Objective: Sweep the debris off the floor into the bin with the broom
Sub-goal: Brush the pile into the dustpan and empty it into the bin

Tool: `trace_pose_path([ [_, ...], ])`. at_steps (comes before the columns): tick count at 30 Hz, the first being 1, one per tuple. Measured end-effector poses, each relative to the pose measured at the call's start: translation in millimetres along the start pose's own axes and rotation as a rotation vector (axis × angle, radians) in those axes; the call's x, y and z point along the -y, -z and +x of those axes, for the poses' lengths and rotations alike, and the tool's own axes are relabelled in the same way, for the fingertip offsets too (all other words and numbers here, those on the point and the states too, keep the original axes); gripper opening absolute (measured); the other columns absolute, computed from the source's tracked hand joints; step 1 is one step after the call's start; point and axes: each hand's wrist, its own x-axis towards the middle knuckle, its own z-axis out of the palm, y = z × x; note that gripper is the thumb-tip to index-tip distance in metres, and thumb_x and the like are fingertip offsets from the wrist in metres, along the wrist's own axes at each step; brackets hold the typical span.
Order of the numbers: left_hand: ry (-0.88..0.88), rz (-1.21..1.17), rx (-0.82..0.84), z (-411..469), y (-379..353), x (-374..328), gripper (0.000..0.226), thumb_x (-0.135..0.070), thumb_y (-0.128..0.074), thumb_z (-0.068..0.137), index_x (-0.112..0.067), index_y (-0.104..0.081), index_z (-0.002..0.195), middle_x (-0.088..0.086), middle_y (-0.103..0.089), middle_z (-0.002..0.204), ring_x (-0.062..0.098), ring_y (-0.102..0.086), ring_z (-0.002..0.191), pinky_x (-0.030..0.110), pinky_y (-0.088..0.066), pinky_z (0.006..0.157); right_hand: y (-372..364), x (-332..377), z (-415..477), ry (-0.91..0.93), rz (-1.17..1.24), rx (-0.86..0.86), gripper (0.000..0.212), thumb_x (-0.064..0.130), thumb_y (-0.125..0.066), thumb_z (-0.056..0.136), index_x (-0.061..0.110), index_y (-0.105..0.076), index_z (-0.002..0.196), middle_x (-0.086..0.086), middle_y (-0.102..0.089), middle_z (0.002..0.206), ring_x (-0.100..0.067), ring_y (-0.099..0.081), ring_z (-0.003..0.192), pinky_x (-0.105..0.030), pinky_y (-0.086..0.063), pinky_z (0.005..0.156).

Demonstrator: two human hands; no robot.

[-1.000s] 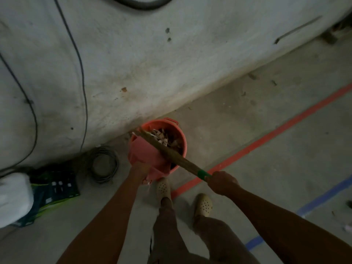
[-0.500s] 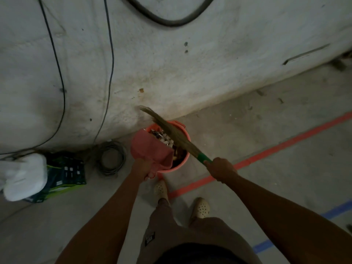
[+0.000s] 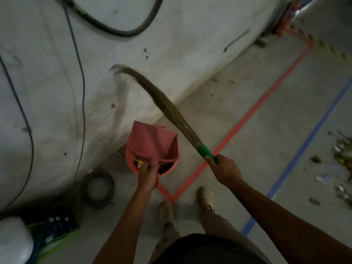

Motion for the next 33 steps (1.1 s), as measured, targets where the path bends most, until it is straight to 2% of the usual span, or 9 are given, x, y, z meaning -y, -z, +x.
trace_pose_path([
  [2,-0.028,0.026,0.089,-5.3,5.0,0.5,0.040,-0.042,-0.054,0.100,-0.012,-0.049,0.073,0.005,-0.042,0.049,0.016,-0.036,0.036,0.023,-0.030,0.042,-4.2,-6.5,-20.1,-0.058,0.059,-0.045,0.048,0.064,-0.039,0.096,0.020,-0.058,0.090,-0.002,-0.061,0.072,-0.019,-0.061,0.063,-0.031,-0.047,0.055],
  [4,-0.038,0.058,0.174,-10.2,5.8,1.3,0.027,-0.027,-0.051,0.101,-0.011,-0.052,0.080,0.005,-0.045,0.053,0.017,-0.038,0.040,0.026,-0.030,0.045,-5.1,-14.2,-40.7,-0.122,0.125,-0.091,0.049,0.064,-0.041,0.095,0.019,-0.057,0.085,-0.004,-0.063,0.071,-0.021,-0.062,0.062,-0.034,-0.049,0.055],
  [7,-0.059,0.095,0.296,-23.8,-3.4,-6.6,0.008,-0.013,-0.050,0.100,-0.014,-0.058,0.097,0.005,-0.050,0.060,0.015,-0.044,0.042,0.021,-0.032,0.040,-2.3,-33.0,-69.8,-0.225,0.257,-0.167,0.045,0.063,-0.046,0.094,0.021,-0.056,0.082,-0.007,-0.066,0.072,-0.025,-0.067,0.062,-0.043,-0.059,0.058],
  [10,-0.074,0.095,0.422,-43.2,-23.5,-13.7,0.012,-0.007,-0.049,0.101,-0.011,-0.056,0.110,0.006,-0.049,0.064,0.011,-0.046,0.043,0.019,-0.034,0.036,6.5,-57.9,-96.7,-0.338,0.358,-0.203,0.041,0.060,-0.048,0.095,0.020,-0.056,0.086,-0.009,-0.067,0.076,-0.027,-0.069,0.068,-0.047,-0.061,0.063],
  [13,-0.109,0.134,0.514,-62.7,-52.5,-21.0,0.020,-0.005,-0.048,0.101,-0.010,-0.054,0.119,0.006,-0.050,0.065,0.010,-0.047,0.044,0.022,-0.035,0.035,15.4,-88.3,-124.7,-0.421,0.434,-0.243,0.040,0.057,-0.048,0.097,0.018,-0.057,0.092,-0.010,-0.067,0.079,-0.026,-0.069,0.069,-0.042,-0.061,0.062],
  [18,-0.139,0.166,0.623,-111.0,-120.2,-26.7,0.018,-0.001,-0.047,0.098,-0.016,-0.056,0.102,0.006,-0.046,0.066,0.009,-0.041,0.042,0.017,-0.026,0.034,29.4,-154.2,-176.7,-0.541,0.641,-0.346,0.043,0.054,-0.051,0.097,0.012,-0.059,0.096,-0.010,-0.067,0.079,-0.018,-0.063,0.058,-0.026,-0.048,0.047],
  [27,-0.172,0.276,0.733,-240.4,-270.4,22.9,0.014,-0.002,-0.049,0.095,-0.016,-0.051,0.091,0.006,-0.041,0.066,0.008,-0.035,0.038,0.012,-0.020,0.033,43.2,-324.6,-286.1,-0.661,0.820,-0.498,0.041,0.050,-0.052,0.098,0.010,-0.061,0.095,-0.009,-0.068,0.076,-0.019,-0.066,0.058,-0.028,-0.052,0.049],
  [31,-0.169,0.341,0.786,-295.9,-331.0,52.3,0.019,-0.004,-0.049,0.097,-0.017,-0.057,0.108,0.005,-0.041,0.065,0.006,-0.034,0.036,0.011,-0.019,0.033,41.6,-396.9,-330.8,-0.749,0.878,-0.512,0.038,0.047,-0.053,0.098,0.009,-0.060,0.098,-0.009,-0.068,0.078,-0.019,-0.066,0.059,-0.029,-0.054,0.050],
  [33,-0.186,0.377,0.812,-318.6,-357.9,63.4,0.015,-0.005,-0.049,0.098,-0.015,-0.057,0.107,0.005,-0.041,0.064,0.006,-0.034,0.034,0.010,-0.018,0.033,42.7,-427.1,-347.5,-0.795,0.900,-0.509,0.037,0.045,-0.054,0.098,0.008,-0.060,0.100,-0.009,-0.068,0.079,-0.019,-0.065,0.059,-0.029,-0.052,0.050],
])
